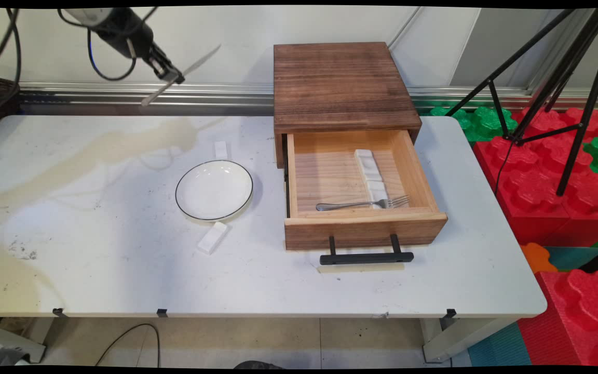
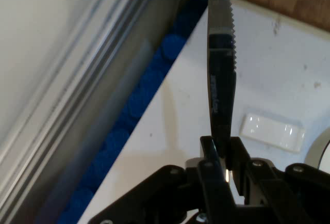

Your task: Place the picked object into the drawer

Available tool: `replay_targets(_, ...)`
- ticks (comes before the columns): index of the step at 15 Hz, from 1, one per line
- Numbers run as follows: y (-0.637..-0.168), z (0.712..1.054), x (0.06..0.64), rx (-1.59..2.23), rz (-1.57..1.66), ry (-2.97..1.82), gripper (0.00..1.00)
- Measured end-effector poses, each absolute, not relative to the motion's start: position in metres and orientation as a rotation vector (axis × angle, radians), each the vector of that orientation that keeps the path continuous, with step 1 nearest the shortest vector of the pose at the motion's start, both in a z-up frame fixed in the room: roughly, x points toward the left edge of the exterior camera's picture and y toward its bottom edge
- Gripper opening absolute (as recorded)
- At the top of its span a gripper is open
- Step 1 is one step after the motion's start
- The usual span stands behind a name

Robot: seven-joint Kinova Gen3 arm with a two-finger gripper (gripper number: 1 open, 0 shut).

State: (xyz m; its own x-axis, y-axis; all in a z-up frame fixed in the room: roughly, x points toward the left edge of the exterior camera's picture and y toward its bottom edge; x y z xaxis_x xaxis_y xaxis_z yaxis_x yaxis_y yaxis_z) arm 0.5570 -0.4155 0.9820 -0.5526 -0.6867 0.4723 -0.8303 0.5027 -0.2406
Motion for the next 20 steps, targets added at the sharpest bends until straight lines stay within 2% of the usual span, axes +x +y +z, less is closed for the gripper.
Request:
replay_targets(8,-0.387,1.054,0.513,1.216,0.741,-2.346,0.0)
replay_targets(15,-0.368,1.088,0.46,1.07,0.722,-2.348,0.0)
replay_targets(20,-0.36,1.096,0.411,0.954,0.65,-2.373,0.0)
